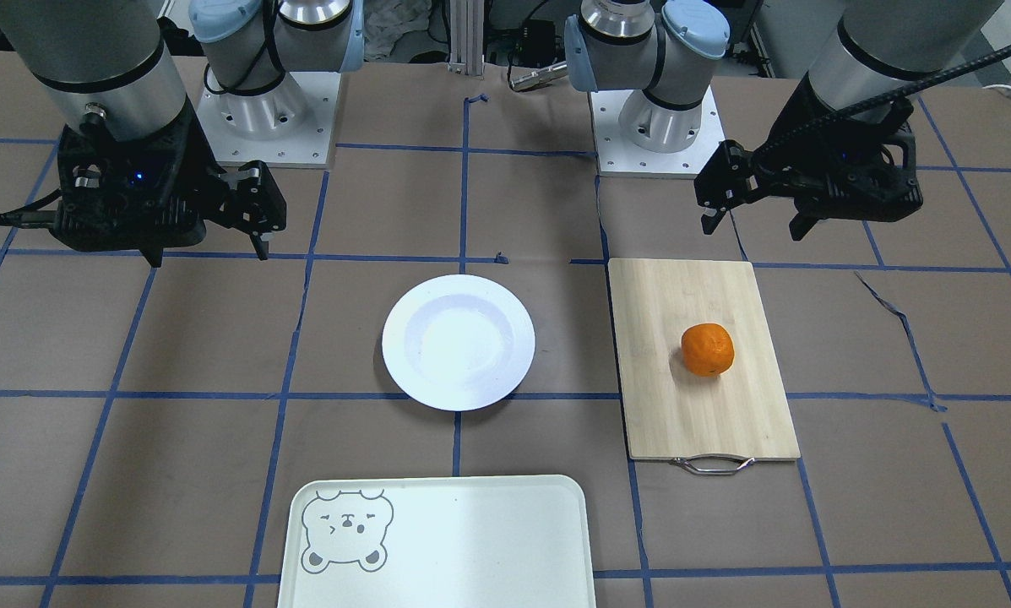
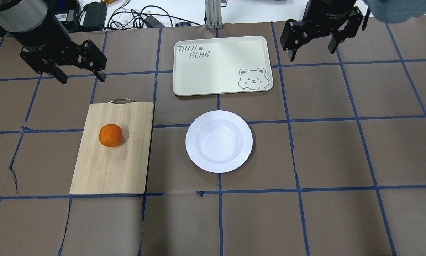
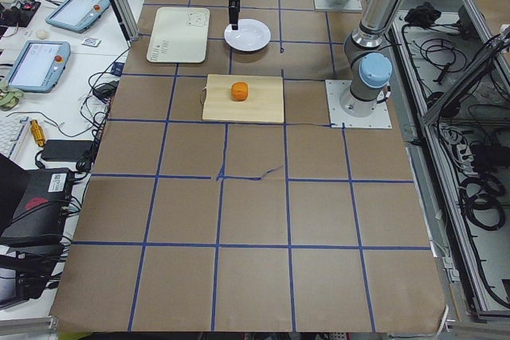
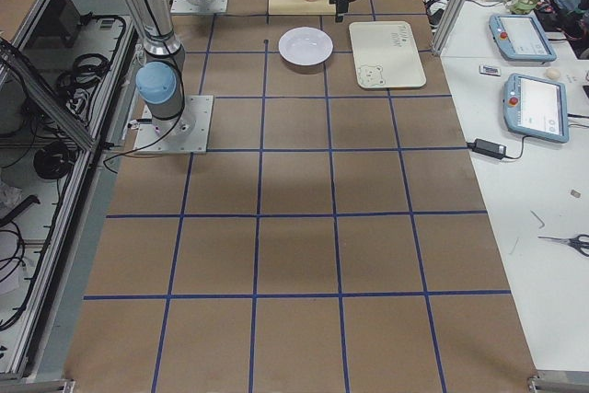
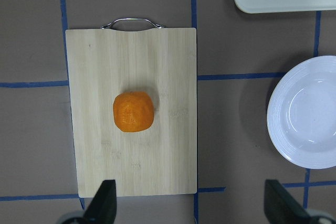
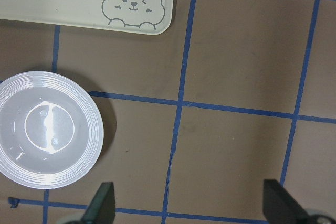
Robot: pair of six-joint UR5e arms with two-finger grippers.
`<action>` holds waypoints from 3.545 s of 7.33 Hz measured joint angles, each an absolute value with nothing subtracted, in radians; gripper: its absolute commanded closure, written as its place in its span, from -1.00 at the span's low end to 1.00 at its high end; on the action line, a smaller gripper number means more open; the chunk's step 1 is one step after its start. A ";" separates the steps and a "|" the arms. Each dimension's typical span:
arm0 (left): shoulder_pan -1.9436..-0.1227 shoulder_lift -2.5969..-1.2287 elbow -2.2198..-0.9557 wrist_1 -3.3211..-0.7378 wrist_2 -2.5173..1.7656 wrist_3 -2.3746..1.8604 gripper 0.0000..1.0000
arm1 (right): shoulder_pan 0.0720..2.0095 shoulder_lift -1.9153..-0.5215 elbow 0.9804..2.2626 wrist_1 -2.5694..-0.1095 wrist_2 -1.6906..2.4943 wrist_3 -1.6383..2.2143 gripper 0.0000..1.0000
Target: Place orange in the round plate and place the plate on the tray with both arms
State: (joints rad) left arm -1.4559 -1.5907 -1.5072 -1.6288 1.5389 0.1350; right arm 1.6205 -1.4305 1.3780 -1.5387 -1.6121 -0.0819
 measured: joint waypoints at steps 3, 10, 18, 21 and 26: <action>-1.456 -1.601 -1.512 -1.626 1.539 0.139 -1.00 | 1.622 -1.433 1.380 -1.542 -1.610 -0.081 -1.00; -1.456 -1.615 -1.514 -1.622 1.536 0.145 -1.00 | 1.622 -1.434 1.388 -1.539 -1.606 -0.082 -1.00; -1.454 -1.628 -1.516 -1.621 1.536 0.147 -1.00 | 1.623 -1.438 1.386 -1.535 -1.526 0.027 -1.00; -1.441 -1.632 -1.534 -1.621 1.545 0.156 -1.00 | 1.623 -1.439 1.386 -1.540 -1.524 0.031 -1.00; -1.334 -1.656 -1.657 -1.524 1.552 0.187 -1.00 | 1.620 -1.440 1.385 -1.544 -1.523 0.031 -1.00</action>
State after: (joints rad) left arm -1.3343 -1.6562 -1.6574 -1.5242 1.5516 0.1868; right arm 1.6197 -1.4395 1.3853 -1.5437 -1.5228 0.0307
